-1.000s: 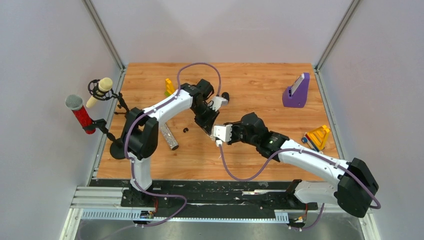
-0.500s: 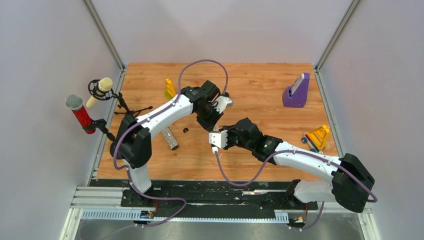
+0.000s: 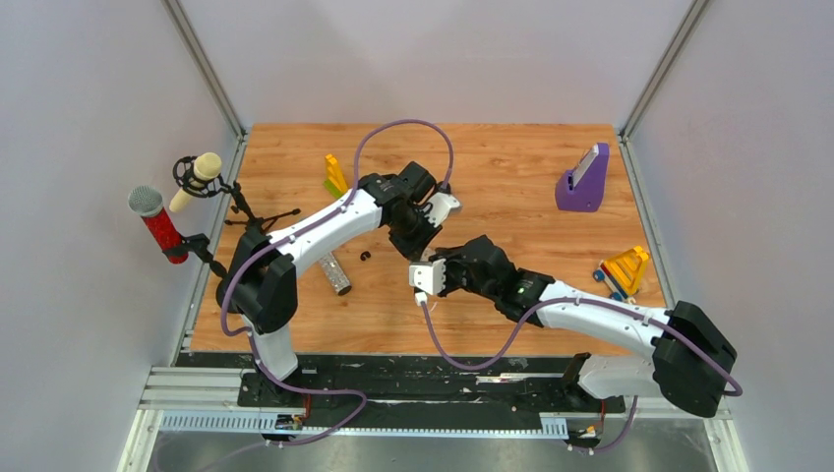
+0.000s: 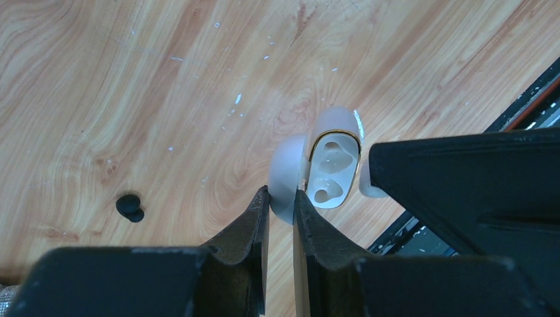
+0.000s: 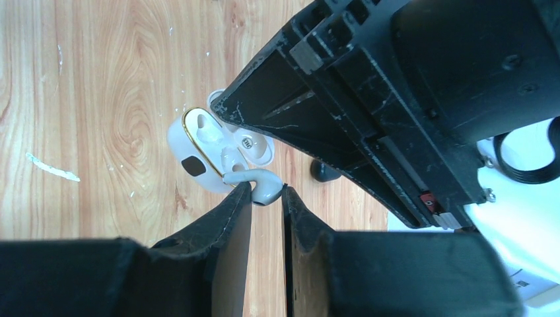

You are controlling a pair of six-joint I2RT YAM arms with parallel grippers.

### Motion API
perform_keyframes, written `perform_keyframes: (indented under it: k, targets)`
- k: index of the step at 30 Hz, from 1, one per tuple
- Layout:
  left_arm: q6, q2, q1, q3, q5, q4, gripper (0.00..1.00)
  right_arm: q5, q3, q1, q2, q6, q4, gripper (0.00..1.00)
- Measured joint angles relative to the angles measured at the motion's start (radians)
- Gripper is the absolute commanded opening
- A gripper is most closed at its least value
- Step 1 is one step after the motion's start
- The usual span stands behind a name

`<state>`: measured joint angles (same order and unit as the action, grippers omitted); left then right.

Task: Insert the wireless bluetooth earbuds into the charging case
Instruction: Adjust the charging case.

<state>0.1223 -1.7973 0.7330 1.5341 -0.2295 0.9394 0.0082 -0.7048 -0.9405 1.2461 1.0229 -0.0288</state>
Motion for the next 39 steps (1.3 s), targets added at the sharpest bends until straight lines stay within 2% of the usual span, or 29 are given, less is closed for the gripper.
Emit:
perform_keyframes:
  k: [39]
  targets:
    - [0.014, 0.000, 0.027, 0.000, 0.004, 0.001, 0.14, 0.058, 0.040, -0.008, 0.043, 0.056, -0.071, 0.03]
